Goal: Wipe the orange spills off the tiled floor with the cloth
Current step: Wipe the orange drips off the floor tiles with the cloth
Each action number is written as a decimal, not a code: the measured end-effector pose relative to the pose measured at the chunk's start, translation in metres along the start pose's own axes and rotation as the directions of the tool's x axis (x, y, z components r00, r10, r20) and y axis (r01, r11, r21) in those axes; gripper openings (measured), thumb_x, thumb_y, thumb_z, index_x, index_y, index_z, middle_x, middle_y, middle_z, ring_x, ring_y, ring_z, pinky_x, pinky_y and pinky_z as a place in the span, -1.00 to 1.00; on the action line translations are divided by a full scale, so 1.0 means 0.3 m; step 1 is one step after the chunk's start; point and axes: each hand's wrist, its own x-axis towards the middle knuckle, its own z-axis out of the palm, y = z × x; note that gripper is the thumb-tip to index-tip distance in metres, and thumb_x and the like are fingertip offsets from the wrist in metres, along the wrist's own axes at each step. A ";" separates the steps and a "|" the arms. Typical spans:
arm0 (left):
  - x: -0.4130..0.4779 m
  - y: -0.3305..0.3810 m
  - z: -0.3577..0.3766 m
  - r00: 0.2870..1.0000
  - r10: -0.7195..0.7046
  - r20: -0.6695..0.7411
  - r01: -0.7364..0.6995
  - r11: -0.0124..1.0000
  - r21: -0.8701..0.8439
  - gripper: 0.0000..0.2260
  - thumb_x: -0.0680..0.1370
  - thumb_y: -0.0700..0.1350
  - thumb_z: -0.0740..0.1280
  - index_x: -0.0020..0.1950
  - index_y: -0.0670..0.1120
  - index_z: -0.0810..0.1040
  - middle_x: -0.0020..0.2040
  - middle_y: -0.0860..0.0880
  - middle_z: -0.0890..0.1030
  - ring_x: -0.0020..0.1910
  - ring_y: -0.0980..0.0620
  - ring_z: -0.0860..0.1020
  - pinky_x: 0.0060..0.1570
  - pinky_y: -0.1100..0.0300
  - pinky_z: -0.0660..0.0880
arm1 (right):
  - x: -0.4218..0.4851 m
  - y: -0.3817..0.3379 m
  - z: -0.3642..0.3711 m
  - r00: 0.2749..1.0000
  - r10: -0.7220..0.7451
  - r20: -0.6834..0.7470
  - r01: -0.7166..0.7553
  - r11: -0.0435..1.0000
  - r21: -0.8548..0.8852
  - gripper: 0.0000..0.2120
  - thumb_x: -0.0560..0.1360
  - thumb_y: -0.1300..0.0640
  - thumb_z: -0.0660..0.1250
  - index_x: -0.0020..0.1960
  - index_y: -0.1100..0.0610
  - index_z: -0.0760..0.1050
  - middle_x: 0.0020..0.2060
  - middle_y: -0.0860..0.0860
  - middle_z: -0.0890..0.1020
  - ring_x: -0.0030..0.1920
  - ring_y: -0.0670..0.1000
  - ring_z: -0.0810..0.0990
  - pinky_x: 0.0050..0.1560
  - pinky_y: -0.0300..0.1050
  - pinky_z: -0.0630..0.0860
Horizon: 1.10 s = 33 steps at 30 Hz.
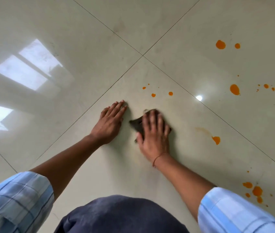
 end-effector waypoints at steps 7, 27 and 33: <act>0.058 0.031 -0.015 0.997 -0.073 -0.036 0.073 0.997 0.015 -0.51 0.63 -0.09 0.08 0.56 -0.11 0.13 0.59 -0.09 0.07 0.56 -0.11 0.03 0.46 -0.05 -0.02 | -0.138 0.188 0.002 0.990 -0.137 0.040 0.139 0.989 -0.041 -0.30 0.44 -0.18 0.17 0.53 0.04 0.22 0.54 0.09 0.21 0.50 0.17 0.19 0.36 0.21 0.21; 0.125 0.078 0.015 0.987 -0.153 -0.040 0.152 0.988 -0.023 -0.52 0.65 -0.12 0.06 0.57 -0.12 0.07 0.60 -0.06 0.02 0.57 -0.08 -0.06 0.49 -0.02 -0.16 | -0.144 0.116 0.040 0.958 -0.285 -0.018 0.284 0.958 -0.045 -0.33 0.52 -0.30 0.08 0.50 0.05 0.29 0.51 0.11 0.28 0.47 0.17 0.24 0.36 0.19 0.19; 0.121 0.080 0.011 0.988 -0.151 -0.029 0.150 0.989 -0.011 -0.51 0.66 -0.12 0.06 0.58 -0.13 0.04 0.60 -0.06 -0.02 0.57 -0.08 -0.09 0.49 -0.03 -0.17 | -0.139 0.099 0.033 0.986 -0.165 -0.016 0.164 0.986 -0.028 -0.30 0.50 -0.32 0.09 0.51 0.05 0.27 0.51 0.12 0.28 0.48 0.20 0.21 0.38 0.23 0.16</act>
